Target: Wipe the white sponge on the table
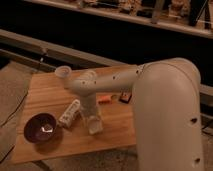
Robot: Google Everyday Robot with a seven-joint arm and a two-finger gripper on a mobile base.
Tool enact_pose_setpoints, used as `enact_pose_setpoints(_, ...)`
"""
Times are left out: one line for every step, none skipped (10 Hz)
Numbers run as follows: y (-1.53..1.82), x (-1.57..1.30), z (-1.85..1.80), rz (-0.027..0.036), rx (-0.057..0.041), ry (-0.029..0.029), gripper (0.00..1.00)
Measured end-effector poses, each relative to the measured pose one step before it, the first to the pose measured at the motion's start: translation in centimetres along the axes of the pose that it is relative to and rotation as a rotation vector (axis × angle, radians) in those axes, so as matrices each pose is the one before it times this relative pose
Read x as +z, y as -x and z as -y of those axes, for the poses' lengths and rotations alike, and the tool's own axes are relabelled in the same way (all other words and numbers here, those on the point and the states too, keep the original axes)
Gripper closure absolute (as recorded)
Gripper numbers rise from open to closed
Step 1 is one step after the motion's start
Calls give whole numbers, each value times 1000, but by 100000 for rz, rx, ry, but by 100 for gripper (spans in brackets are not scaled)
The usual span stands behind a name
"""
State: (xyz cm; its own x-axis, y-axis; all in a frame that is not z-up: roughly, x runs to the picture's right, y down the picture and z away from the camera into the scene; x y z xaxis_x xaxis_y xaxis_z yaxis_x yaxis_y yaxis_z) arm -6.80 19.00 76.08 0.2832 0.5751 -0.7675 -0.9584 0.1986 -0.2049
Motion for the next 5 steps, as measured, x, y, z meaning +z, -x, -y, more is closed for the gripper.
enact_pose_setpoints(-486,115,220,-1224,452,-50,100)
enact_pose_setpoints(-577,376,376,-2095,1143,222,100)
enact_pose_setpoints(-341,424,470,-1773,1437,253,100)
enact_pose_setpoints(-110,267,345,-1000,1112,106,100)
enact_pose_setpoints(-105,436,456,-1424,1555,51,100)
